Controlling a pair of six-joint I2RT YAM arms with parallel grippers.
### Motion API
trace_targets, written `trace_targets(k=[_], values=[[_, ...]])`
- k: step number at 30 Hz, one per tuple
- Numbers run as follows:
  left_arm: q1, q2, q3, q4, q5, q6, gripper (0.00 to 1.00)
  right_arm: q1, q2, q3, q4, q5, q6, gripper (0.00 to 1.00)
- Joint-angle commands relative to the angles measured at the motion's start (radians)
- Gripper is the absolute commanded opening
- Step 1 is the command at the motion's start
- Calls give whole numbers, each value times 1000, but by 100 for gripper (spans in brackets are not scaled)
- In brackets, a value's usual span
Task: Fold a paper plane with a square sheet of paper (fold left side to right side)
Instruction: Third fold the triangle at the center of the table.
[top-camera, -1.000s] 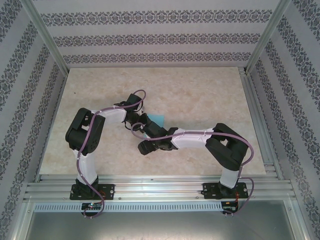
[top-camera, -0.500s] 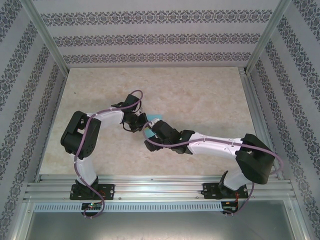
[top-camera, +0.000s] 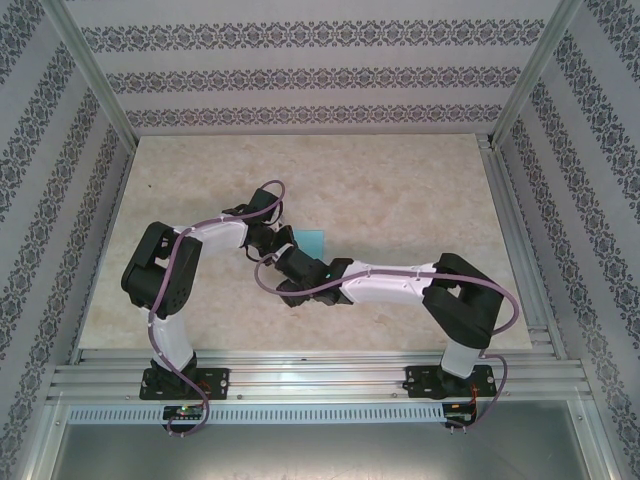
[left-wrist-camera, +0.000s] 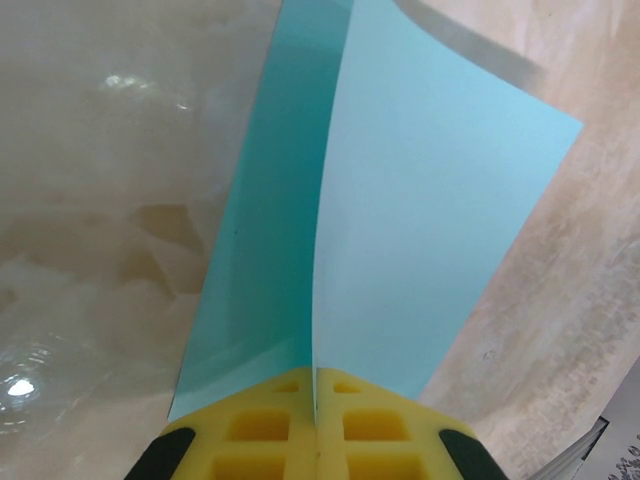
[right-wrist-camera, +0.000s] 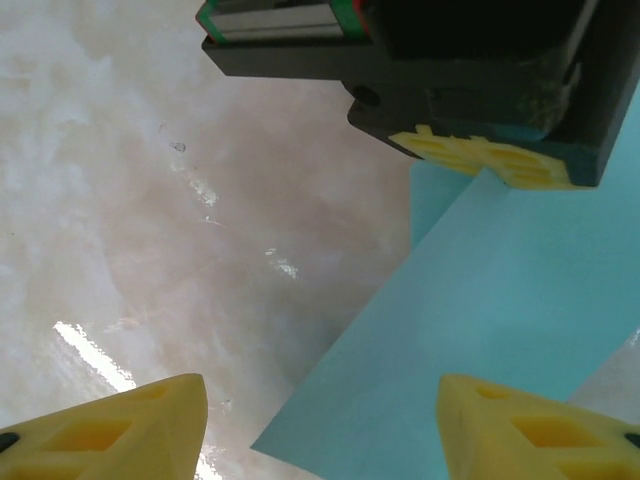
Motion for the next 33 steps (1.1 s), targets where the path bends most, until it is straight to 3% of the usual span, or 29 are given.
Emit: trace_targets(k=[1, 12, 16, 20, 25, 28, 30, 33], values=[[2, 14, 6, -1, 10, -19, 4, 16, 35, 38, -24, 42, -19, 58], [3, 34, 16, -16, 1, -5, 4, 14, -11, 15, -48, 16, -27, 20], [3, 35, 16, -17, -3, -1, 4, 2, -24, 12, -56, -4, -30, 0], [6, 31, 42, -61, -9, 43, 12, -19, -44, -6, -45, -56, -33, 0], [43, -27, 82, -162, -41, 148, 38, -51, -52, -31, -25, -129, -31, 0], [79, -55, 98, -206, -25, 201, 47, -66, -55, -44, -11, -171, -30, 0], [98, -59, 119, -232, -17, 231, 48, -74, -58, -49, -10, -181, -30, 0], [108, -25, 174, -238, 34, 269, 40, -83, -64, -61, -7, -196, -28, 0]])
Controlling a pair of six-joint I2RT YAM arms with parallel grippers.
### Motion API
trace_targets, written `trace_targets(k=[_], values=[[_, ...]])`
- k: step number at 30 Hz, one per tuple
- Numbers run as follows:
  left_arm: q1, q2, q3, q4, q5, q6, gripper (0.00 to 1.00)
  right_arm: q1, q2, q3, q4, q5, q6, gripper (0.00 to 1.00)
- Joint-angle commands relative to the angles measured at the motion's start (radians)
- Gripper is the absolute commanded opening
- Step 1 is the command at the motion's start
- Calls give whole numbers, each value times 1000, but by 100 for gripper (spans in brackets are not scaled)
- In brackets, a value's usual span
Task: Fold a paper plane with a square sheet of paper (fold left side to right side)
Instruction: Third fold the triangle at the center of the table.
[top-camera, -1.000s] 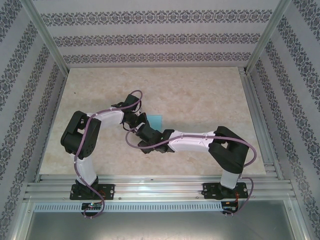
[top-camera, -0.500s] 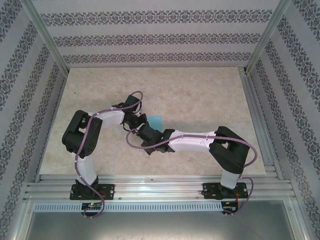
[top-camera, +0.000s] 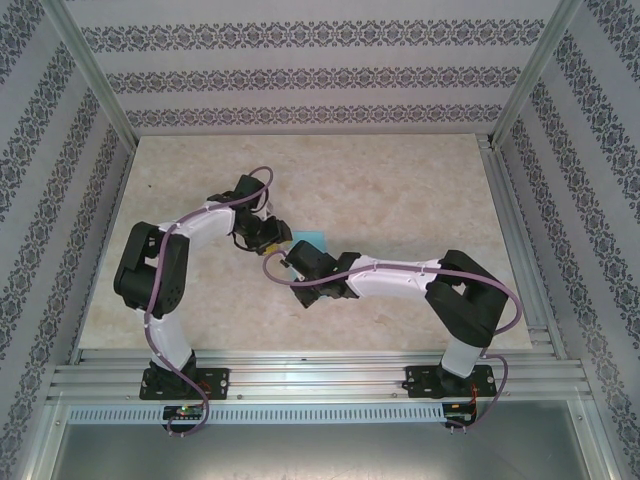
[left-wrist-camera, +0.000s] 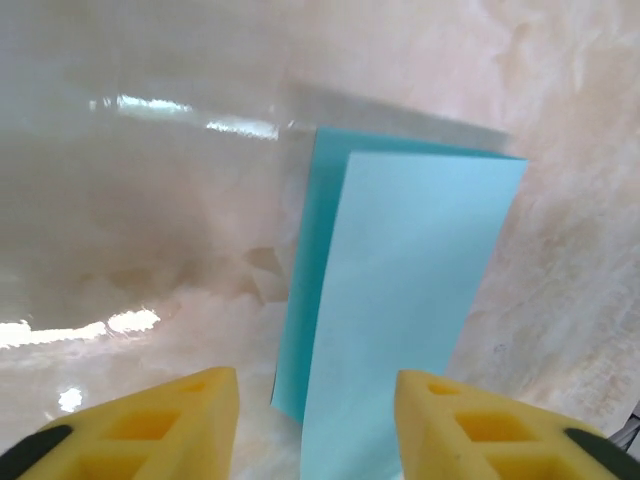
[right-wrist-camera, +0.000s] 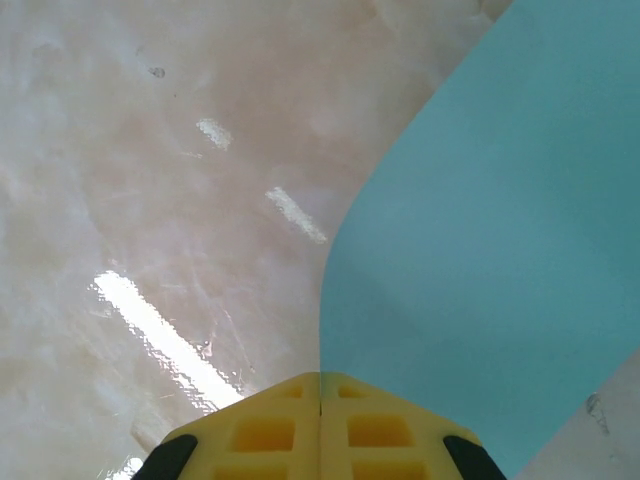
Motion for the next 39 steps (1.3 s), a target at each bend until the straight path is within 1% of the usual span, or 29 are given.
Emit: trace_targets(k=[1, 3, 7, 12, 15, 20, 26, 39], values=[[9, 21, 89, -41, 74, 96, 35, -12, -42, -21, 30, -49, 2, 0], [-1, 74, 141, -30, 130, 117, 30, -21, -44, -28, 39, -61, 7, 0], [-33, 194, 251, -34, 175, 150, 20, -31, -46, -33, 42, -73, 15, 0], [-66, 292, 325, -30, 197, 163, 15, -43, -49, -32, 43, -84, 22, 0], [-80, 336, 350, -52, 186, 180, 14, -54, -45, -31, 44, -99, 25, 0], [-93, 383, 366, -102, 113, 225, 13, -87, -48, -22, 33, -116, 20, 0], [-101, 419, 369, -134, 59, 259, 12, -129, -46, -8, 1, -115, 8, 0], [-116, 444, 387, -149, 35, 270, 11, -190, 24, 45, -47, -104, 17, 0]])
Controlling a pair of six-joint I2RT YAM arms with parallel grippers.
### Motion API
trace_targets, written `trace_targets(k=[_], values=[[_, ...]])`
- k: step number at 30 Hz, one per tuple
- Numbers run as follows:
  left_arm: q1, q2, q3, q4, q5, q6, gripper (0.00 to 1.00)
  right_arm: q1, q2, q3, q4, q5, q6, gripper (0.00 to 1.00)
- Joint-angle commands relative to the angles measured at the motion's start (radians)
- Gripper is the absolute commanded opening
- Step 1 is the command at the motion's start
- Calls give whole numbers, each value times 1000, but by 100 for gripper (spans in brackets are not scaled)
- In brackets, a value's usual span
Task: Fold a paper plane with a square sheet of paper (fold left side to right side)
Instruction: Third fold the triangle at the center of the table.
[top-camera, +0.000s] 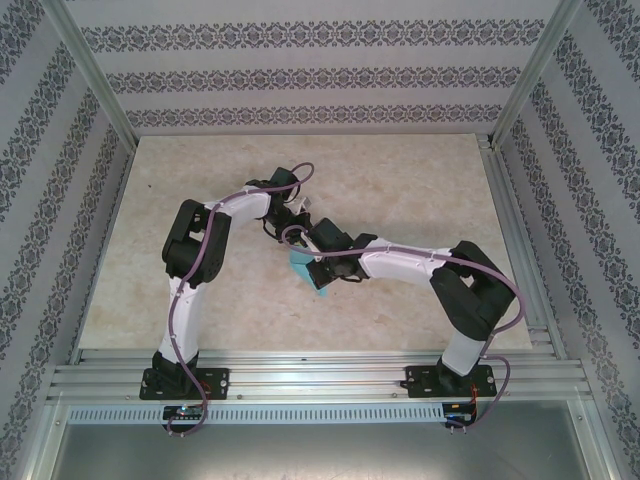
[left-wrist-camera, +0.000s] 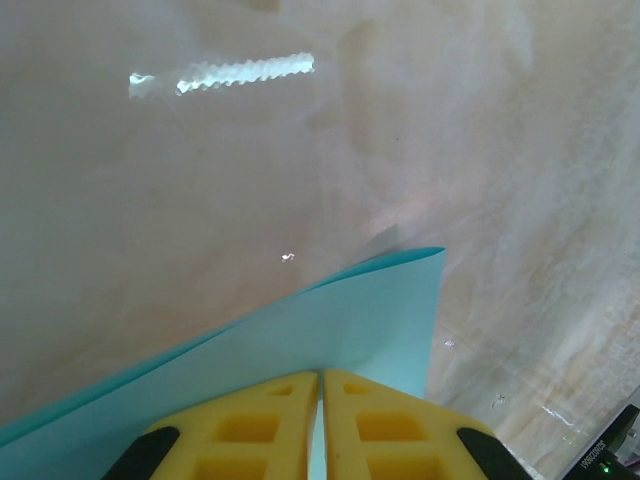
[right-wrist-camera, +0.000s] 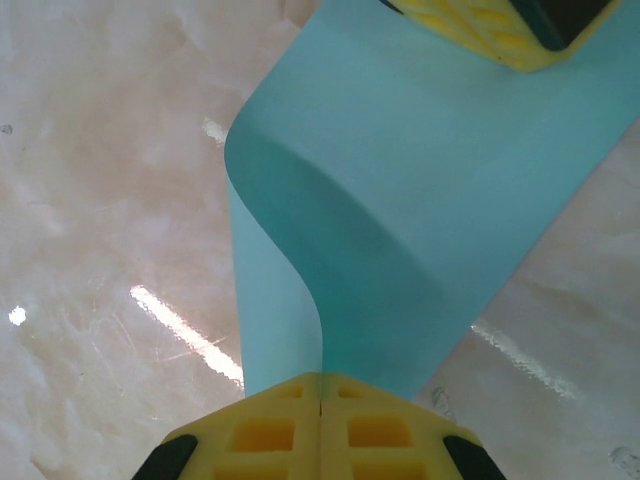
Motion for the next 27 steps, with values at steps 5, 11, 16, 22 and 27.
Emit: trace_targets(k=[5, 11, 16, 22, 27], values=[[-26, 63, 7, -36, -78, 30, 11, -29, 50, 56, -23, -2, 15, 0], [-26, 65, 7, -37, -78, 28, 11, -38, 82, 74, -29, -11, 19, 0], [-28, 65, 7, -37, -78, 29, 11, -44, 94, 68, -16, -27, 29, 0], [-29, 65, 6, -36, -81, 27, 11, -44, 102, 62, -16, -32, 35, 0], [-28, 65, 3, -36, -84, 28, 11, -47, 93, 51, -10, -11, 43, 0]])
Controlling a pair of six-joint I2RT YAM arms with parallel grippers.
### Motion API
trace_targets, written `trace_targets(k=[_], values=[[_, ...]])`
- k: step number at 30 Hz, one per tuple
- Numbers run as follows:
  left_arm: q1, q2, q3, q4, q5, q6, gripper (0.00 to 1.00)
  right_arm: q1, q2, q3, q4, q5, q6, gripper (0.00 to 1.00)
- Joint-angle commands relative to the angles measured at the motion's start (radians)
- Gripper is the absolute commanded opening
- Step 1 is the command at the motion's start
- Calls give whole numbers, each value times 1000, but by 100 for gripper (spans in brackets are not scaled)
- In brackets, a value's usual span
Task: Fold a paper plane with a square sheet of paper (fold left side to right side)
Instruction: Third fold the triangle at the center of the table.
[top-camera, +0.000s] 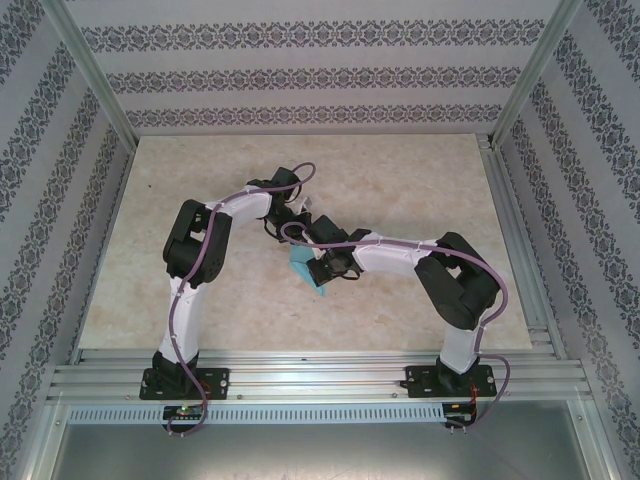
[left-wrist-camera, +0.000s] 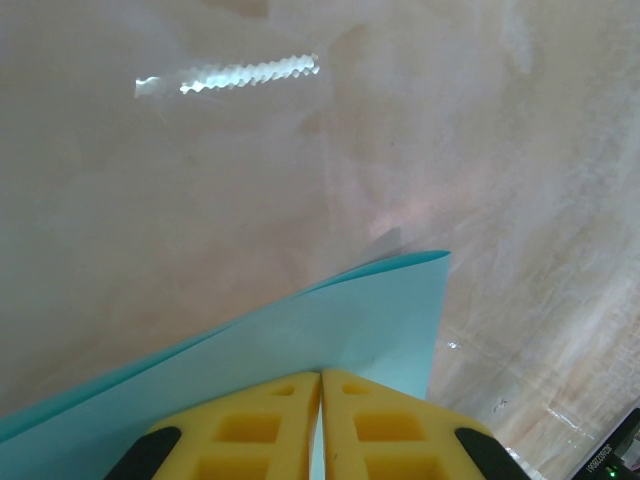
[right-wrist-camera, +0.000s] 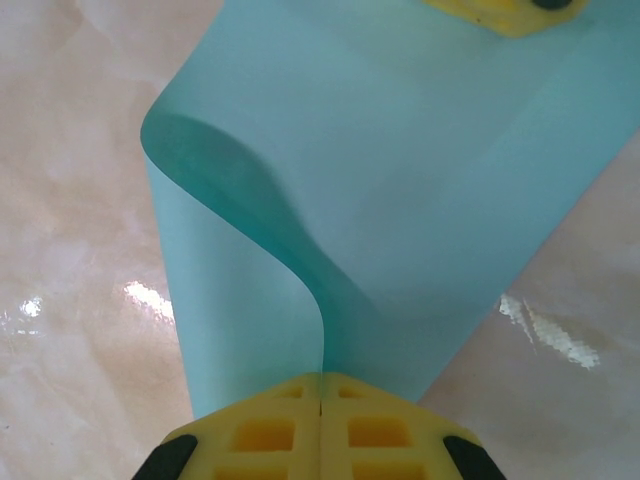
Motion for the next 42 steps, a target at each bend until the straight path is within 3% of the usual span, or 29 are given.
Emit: trace_targets(k=[1, 42], values=[[-24, 63, -4, -35, -73, 28, 11, -16, 0, 4, 11, 10, 18, 0], [-25, 69, -7, -37, -84, 28, 10, -35, 24, 17, 0, 2, 36, 0]])
